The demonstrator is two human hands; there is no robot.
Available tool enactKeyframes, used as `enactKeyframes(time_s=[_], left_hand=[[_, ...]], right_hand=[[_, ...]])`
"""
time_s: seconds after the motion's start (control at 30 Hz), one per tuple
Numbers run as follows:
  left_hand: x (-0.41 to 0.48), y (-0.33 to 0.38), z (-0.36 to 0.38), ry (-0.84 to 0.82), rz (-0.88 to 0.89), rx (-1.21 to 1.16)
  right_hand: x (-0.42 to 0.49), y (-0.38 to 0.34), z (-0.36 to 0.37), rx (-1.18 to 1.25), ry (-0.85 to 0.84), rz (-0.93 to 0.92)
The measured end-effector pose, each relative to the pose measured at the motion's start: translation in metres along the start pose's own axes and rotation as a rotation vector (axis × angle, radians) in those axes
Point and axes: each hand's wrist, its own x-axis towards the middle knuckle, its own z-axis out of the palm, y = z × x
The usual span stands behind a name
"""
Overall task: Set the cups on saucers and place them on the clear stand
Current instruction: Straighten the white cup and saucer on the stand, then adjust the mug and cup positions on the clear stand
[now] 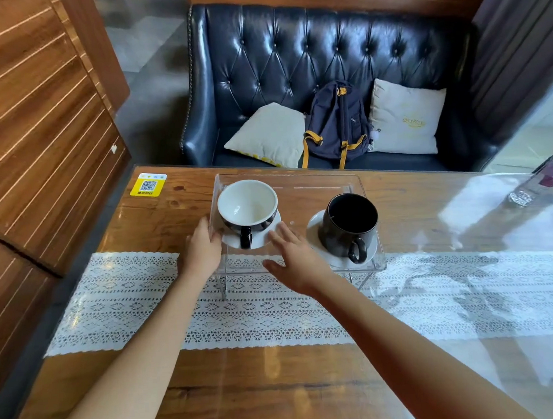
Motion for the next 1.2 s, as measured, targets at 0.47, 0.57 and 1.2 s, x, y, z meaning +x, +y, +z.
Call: enactKeyframes(time_s=[0.47,0.57,1.2], left_hand=[[0.037,0.017,0.007,0.002,0.006,-0.103],[0.040,0.015,0.010,0.007,0.008,-0.111],[-0.096,-0.015,-0.005,0.124,0.357,0.029]], right_hand=[[0.042,0.001,-0.024,-0.145,-0.131,0.024],[0.044,0.002,-0.023,-0.170,-0.119,0.021],[-0.089,0.031,0.011,0.348,0.401,-0.179]])
